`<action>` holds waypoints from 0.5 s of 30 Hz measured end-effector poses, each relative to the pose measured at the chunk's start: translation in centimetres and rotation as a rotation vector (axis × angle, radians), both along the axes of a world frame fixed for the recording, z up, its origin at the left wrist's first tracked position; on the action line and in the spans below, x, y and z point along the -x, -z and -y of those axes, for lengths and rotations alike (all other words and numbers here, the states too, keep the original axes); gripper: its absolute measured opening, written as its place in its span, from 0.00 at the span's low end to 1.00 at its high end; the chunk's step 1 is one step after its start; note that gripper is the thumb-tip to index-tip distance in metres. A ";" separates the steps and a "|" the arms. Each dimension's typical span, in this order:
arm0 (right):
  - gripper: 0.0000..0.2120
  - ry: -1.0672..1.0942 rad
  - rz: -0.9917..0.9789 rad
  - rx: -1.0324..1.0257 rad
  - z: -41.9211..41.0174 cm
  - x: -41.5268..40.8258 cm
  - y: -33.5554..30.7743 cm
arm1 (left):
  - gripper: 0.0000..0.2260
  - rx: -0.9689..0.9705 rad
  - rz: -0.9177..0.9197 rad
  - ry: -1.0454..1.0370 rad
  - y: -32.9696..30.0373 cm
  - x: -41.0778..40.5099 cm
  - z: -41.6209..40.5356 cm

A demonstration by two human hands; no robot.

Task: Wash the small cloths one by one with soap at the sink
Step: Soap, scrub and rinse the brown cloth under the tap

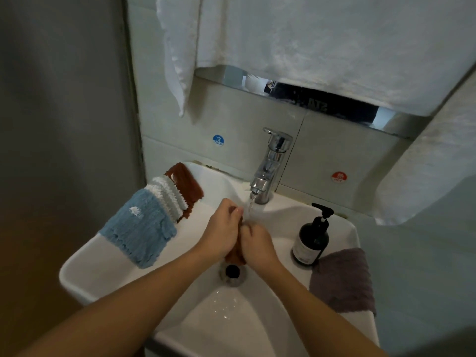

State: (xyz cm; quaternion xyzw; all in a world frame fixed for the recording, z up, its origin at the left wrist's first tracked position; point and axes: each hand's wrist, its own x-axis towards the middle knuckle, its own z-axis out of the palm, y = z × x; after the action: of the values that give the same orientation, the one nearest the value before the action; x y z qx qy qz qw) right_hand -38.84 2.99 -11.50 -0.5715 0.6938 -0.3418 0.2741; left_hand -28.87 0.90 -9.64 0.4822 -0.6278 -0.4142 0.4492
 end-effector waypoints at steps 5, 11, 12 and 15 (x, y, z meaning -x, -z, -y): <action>0.12 0.056 -0.268 0.006 0.0 2.2 0.0 | 0.09 -0.075 -0.043 0.011 -0.4 -0.9 0.9; 0.04 0.022 0.305 0.226 -2.2 1.0 -2.6 | 0.12 -0.275 -0.185 0.201 -1.9 -1.6 0.2; 0.05 -0.016 0.332 0.188 -2.3 1.0 -2.5 | 0.13 -0.268 -0.165 0.228 -1.9 -1.7 0.2; 0.11 -0.056 0.299 0.138 -1.7 1.3 -2.0 | 0.17 -0.177 -0.113 0.245 -1.2 -1.9 0.4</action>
State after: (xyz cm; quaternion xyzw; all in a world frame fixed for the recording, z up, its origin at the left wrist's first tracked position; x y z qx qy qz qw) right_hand -40.15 4.66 -9.49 -0.5510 0.6040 -0.4622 0.3436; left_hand -26.97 0.45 -8.46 0.4156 -0.6167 -0.5460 0.3857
